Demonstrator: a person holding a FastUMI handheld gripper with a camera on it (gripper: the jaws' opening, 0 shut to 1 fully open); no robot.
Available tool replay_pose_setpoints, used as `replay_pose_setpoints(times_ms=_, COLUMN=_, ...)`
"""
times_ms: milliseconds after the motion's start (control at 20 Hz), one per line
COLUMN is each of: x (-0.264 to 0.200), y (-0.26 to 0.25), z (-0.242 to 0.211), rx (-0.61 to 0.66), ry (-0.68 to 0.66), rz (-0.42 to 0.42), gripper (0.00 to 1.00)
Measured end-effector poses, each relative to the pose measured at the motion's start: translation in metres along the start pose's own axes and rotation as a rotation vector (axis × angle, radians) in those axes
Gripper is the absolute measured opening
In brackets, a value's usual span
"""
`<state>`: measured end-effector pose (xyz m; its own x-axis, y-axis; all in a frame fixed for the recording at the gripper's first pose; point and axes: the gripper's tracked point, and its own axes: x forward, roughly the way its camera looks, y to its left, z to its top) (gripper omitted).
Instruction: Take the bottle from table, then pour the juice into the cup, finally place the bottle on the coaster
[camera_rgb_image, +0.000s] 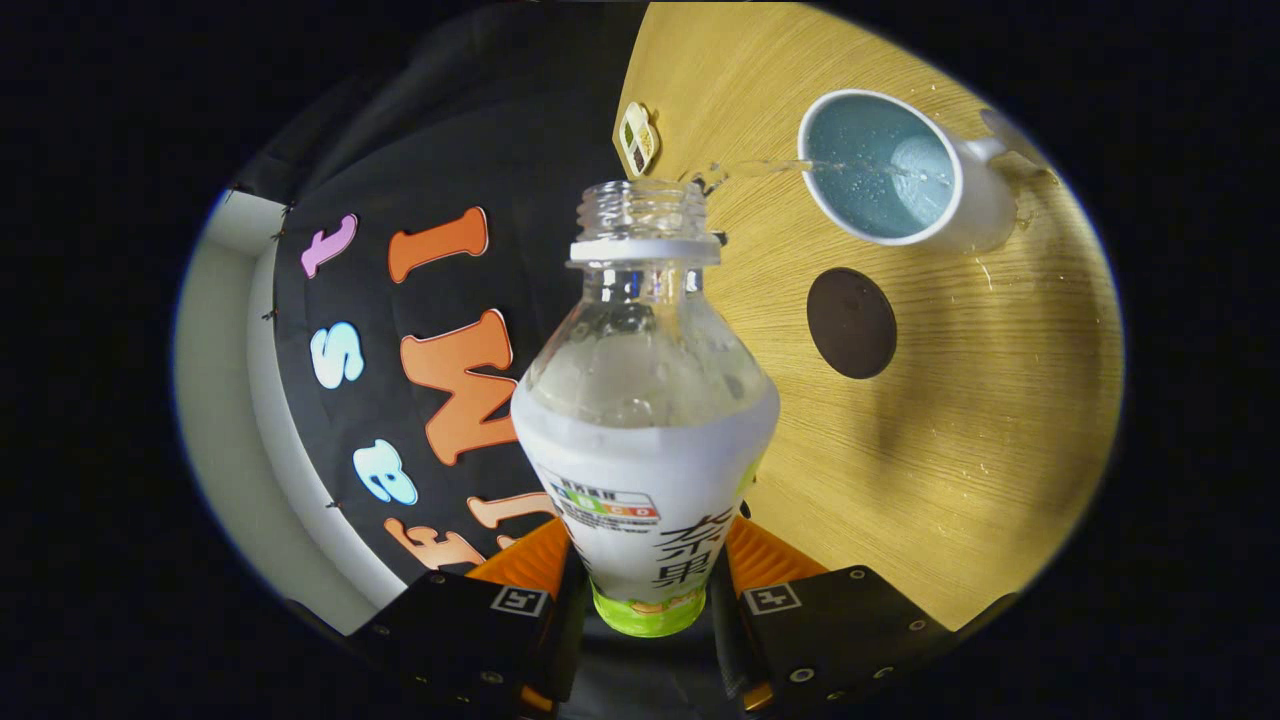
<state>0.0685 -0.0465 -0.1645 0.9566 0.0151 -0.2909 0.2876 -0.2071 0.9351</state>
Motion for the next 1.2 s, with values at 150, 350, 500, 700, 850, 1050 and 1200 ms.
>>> replay_pose_setpoints(times_ms=150, x=-0.001, y=0.003, z=0.001, rx=0.017, ry=0.000, rz=-0.002, gripper=0.56)
replay_pose_setpoints(times_ms=350, x=0.003, y=0.001, z=-0.002, rx=0.049, ry=0.007, rz=-0.016, gripper=0.56)
replay_pose_setpoints(times_ms=500, x=0.005, y=0.001, z=-0.003, rx=0.065, ry=0.012, rz=-0.016, gripper=0.56)
replay_pose_setpoints(times_ms=700, x=0.005, y=0.003, z=-0.003, rx=0.078, ry=0.007, rz=-0.021, gripper=0.56)
replay_pose_setpoints(times_ms=850, x=0.003, y=0.005, z=0.000, rx=0.098, ry=-0.003, rz=-0.021, gripper=0.56)
replay_pose_setpoints(times_ms=1050, x=0.003, y=0.011, z=-0.003, rx=0.112, ry=0.002, rz=-0.014, gripper=0.56)
replay_pose_setpoints(times_ms=1200, x=0.004, y=0.014, z=-0.002, rx=0.128, ry=0.000, rz=-0.015, gripper=0.56)
